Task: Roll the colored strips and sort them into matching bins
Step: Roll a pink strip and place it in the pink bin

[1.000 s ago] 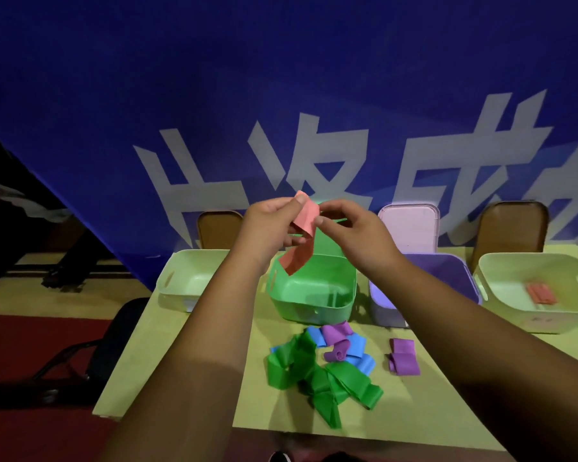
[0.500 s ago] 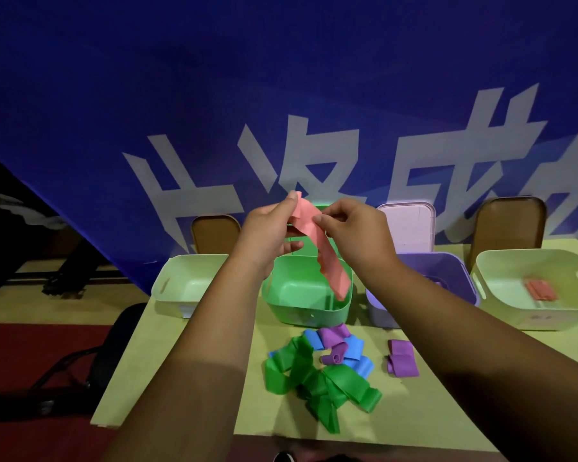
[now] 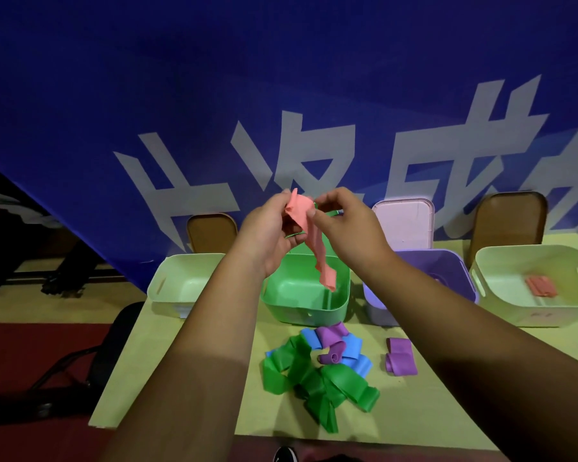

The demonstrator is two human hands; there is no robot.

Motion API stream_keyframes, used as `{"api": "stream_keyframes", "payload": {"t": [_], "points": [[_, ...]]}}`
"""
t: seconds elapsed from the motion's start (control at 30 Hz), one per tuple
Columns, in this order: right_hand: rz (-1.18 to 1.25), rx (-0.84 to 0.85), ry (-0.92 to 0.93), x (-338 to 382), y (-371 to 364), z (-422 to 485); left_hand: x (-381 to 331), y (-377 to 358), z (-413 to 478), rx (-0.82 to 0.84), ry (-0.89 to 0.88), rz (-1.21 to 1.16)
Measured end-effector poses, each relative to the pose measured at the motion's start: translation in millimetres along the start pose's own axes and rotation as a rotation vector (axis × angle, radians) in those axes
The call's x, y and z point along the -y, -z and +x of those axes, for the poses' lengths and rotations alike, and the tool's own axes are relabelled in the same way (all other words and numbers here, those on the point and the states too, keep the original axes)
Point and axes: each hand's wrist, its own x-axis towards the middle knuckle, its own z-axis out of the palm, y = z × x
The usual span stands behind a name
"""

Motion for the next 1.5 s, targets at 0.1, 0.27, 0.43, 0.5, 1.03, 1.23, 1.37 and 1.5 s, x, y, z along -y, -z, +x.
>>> {"api": "stream_keyframes", "payload": {"t": [0.1,0.27,0.43,0.5,1.03,1.23,1.37,1.5], "points": [[0.045,0.003,-0.021,-2.1,2.3,2.8,1.1,-0.3,2.2,0.091,0.017,-0.072],[0.230,0.072,-0.134,-8.7,5.5,6.2,5.1,5.1,8.0,0.200,-0.035,-0.044],[0.338,0.168,-0.199,-12.2,7.6,5.1,13.3,3.4,15.2,0.131,-0.118,0.077],[0.329,0.187,-0.217,-15.4,7.7,6.3,12.4,0.9,15.1,0.106,-0.132,0.111],[0.388,0.237,-0.276,-15.9,9.9,25.3,3.0,-3.6,28.1,0.028,-0.238,0.345],[0.351,0.215,-0.255,-14.7,13.4,30.5,6.1,-9.4,33.1,0.031,-0.121,0.349],[0.294,0.196,-0.255,-15.1,18.2,34.2,5.4,-15.7,35.2,0.039,-0.125,0.368],[0.266,0.189,-0.256,-14.7,23.7,36.9,3.5,-23.3,37.2,0.061,-0.121,0.388]]}}
